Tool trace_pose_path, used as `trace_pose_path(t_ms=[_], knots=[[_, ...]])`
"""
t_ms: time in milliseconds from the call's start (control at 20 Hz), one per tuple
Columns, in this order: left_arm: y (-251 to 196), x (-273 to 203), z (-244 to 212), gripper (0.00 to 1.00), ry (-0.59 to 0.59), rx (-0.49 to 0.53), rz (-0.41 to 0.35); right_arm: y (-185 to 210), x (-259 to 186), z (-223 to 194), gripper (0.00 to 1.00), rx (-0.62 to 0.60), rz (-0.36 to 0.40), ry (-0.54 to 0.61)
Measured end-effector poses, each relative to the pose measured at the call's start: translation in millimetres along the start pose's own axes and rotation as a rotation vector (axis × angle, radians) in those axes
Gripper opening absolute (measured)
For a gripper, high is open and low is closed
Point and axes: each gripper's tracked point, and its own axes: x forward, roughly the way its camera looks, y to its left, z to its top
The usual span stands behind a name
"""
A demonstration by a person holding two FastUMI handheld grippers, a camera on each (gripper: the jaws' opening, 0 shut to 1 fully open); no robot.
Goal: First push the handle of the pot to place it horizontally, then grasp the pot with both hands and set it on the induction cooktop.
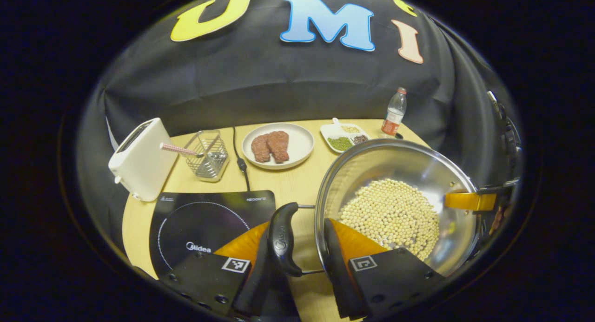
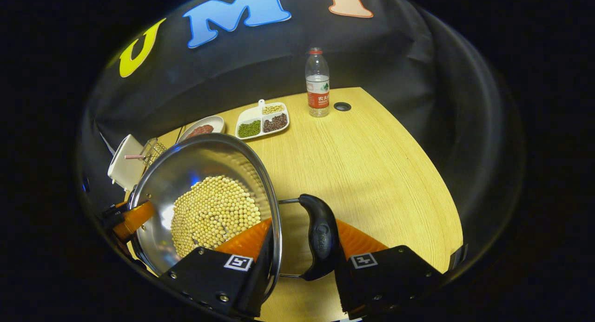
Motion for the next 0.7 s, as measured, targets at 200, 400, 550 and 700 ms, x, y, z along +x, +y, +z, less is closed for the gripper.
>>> trace_pose_path(t_ms=[200, 400, 550, 700], knots=[[22, -24, 6, 0.64, -0.013, -0.016, 0.010, 22, -14, 2, 0.62, -0.019, 0.015, -0.009], [44, -44, 11, 0.60, -0.023, -0.019, 0.016, 44, -27, 3, 0.62, -0.025, 0.026, -0.015], [62, -53, 11, 0.60, -0.024, -0.026, 0.015, 60, -31, 2, 0.61, -0.033, 0.029, -0.019], [82, -61, 10, 0.64, -0.027, -0.029, 0.018, 78, -37, -2, 0.62, -0.032, 0.036, -0.019]])
